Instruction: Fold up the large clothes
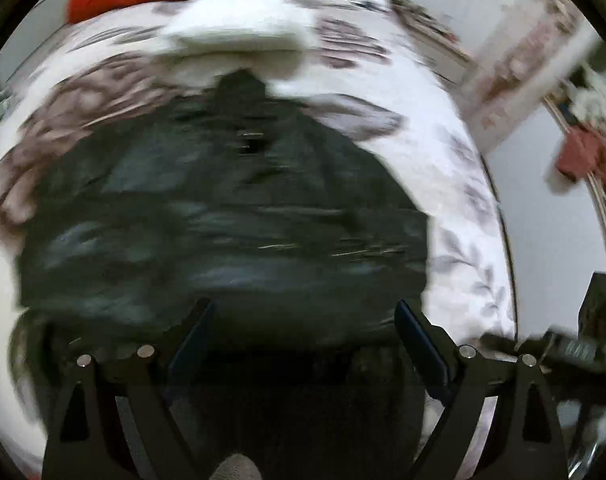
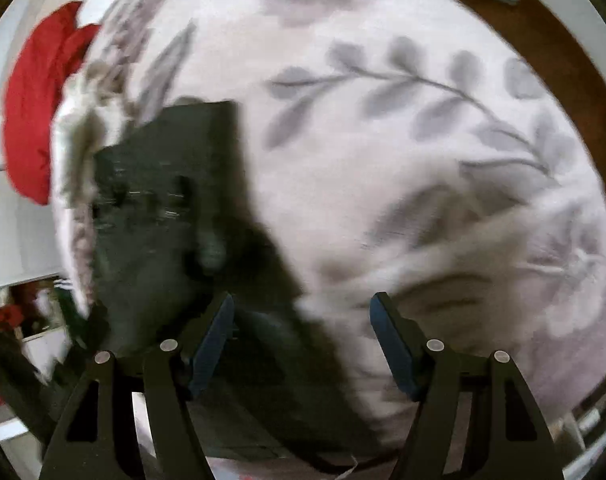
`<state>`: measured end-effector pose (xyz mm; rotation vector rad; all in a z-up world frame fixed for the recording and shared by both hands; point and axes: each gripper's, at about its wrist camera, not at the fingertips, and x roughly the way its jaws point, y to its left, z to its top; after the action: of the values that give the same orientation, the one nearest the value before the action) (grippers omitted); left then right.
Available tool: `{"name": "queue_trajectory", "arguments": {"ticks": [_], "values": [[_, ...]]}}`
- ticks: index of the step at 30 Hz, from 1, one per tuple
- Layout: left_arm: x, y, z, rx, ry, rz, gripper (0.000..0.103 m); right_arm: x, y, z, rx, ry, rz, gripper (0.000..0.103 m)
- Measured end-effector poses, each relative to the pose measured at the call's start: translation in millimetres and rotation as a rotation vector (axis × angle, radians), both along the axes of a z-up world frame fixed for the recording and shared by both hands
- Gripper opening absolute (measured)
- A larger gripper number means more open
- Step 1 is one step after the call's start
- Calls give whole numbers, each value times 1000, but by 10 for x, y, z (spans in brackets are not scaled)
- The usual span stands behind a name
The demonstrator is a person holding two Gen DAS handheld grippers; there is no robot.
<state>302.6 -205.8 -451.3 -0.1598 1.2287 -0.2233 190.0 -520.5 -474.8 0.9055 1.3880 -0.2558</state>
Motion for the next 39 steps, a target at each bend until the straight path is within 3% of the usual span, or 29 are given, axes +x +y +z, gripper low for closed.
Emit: {"name": "queue_trajectory", "arguments": {"ticks": [5, 8, 10, 11, 12, 15, 17, 19, 21, 23, 25, 26, 28, 30, 32, 39], "values": [[158, 872, -66, 206, 18, 211, 90, 586, 355, -148, 87, -47, 94, 73], [352, 1381, -313, 319, 56, 321, 90, 894, 612, -365, 59, 3, 175, 73], [454, 1525, -473, 369, 69, 339, 90, 1049, 762, -517, 12, 60, 236, 71], [524, 1578, -606, 414, 83, 338, 90, 1096, 809, -584, -7, 84, 267, 66], [557, 1591, -670, 428, 91, 333, 90, 1123, 851, -608, -39, 112, 293, 41], [647, 1539, -867, 453, 109, 293, 94, 1159, 863, -424, -76, 56, 317, 19], [662, 1501, -914, 465, 105, 280, 103, 1147, 862, -238, -114, 6, 329, 13], [645, 1512, -952, 436, 106, 287, 103, 1140, 877, -168, -143, -17, 329, 11], [610, 1569, -1007, 373, 112, 312, 103, 1150, 927, -295, -178, 17, 345, 11], [578, 1633, -1001, 325, 123, 340, 103, 1168, 921, -601, -136, 101, 366, 12], [541, 1669, -952, 312, 138, 356, 103, 1167, 834, -626, -74, 104, 331, 16], [513, 1675, -901, 319, 139, 359, 103, 1153, 792, -565, -44, 96, 318, 20], [419, 1657, -770, 341, 125, 356, 103, 1053, 708, -378, -18, 68, 301, 38], [244, 1602, -618, 375, 94, 341, 103, 878, 647, -213, -69, 68, 299, 46], [91, 1545, -533, 407, 67, 326, 103, 712, 627, -200, -79, 105, 330, 46], [-309, 1282, -566, 670, 10, 248, 103, 761, 1040, -601, -104, 206, 401, 46]]}}
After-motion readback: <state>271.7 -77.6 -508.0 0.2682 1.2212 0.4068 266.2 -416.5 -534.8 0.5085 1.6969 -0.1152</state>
